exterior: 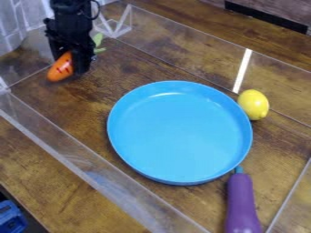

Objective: Move the carrot to the left side

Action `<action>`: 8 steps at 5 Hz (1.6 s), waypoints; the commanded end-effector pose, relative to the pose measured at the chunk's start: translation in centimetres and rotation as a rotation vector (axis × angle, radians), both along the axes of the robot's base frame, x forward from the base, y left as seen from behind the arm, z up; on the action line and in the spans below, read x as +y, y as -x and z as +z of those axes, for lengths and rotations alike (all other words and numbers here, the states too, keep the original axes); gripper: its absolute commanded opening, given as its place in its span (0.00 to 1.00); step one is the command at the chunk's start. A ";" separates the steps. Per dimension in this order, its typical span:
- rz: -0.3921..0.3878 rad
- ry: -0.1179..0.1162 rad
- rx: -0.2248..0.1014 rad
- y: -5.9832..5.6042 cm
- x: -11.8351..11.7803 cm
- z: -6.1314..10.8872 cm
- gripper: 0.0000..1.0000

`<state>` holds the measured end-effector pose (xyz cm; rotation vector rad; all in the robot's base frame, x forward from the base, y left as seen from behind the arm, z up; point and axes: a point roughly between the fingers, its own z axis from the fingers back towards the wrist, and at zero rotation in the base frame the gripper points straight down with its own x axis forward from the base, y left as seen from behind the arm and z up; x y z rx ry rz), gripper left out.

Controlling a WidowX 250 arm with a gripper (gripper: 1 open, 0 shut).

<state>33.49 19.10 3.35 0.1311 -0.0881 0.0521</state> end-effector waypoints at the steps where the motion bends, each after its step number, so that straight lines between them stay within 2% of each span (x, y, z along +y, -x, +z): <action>1: 0.002 -0.038 -0.061 -1.4 0.1 1.6 0.00; 3: 0.005 -0.046 -0.077 -2.2 -0.3 1.5 0.00; 5: 0.023 -0.062 -0.084 -2.4 -0.2 2.3 0.00; 8: 0.038 -0.071 -0.090 -2.8 -0.6 2.5 0.00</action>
